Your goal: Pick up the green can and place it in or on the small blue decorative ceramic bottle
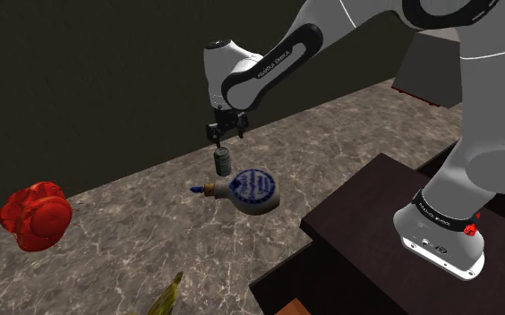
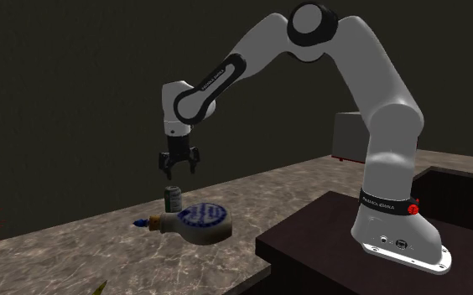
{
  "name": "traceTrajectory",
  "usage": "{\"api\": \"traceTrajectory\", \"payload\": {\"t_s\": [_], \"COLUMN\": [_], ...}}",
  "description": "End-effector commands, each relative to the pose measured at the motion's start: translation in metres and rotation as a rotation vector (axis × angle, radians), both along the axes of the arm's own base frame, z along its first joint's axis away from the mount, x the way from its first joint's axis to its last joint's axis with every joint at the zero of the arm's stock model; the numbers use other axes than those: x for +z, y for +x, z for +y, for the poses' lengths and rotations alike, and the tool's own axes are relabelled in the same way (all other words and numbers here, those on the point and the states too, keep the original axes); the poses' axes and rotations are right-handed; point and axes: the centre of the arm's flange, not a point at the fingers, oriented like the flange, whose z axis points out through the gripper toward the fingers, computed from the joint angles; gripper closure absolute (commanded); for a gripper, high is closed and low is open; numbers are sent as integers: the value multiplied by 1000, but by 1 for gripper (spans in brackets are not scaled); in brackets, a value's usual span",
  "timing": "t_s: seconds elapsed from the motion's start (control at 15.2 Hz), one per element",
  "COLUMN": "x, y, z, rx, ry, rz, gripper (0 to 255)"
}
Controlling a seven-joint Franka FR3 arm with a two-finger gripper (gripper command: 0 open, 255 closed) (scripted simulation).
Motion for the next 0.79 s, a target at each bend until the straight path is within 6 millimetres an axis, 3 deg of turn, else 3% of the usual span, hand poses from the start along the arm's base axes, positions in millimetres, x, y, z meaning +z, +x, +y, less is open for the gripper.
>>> {"api": "traceTrajectory", "payload": {"t_s": [0.0, 0.13, 0.73], "x": [-19, -32, -72], "y": [16, 28, 30], "z": [16, 28, 26], "rx": [-4, -7, -7], "ry": [2, 4, 4], "rz": [-3, -4, -4], "gripper": [0, 0, 0]}}
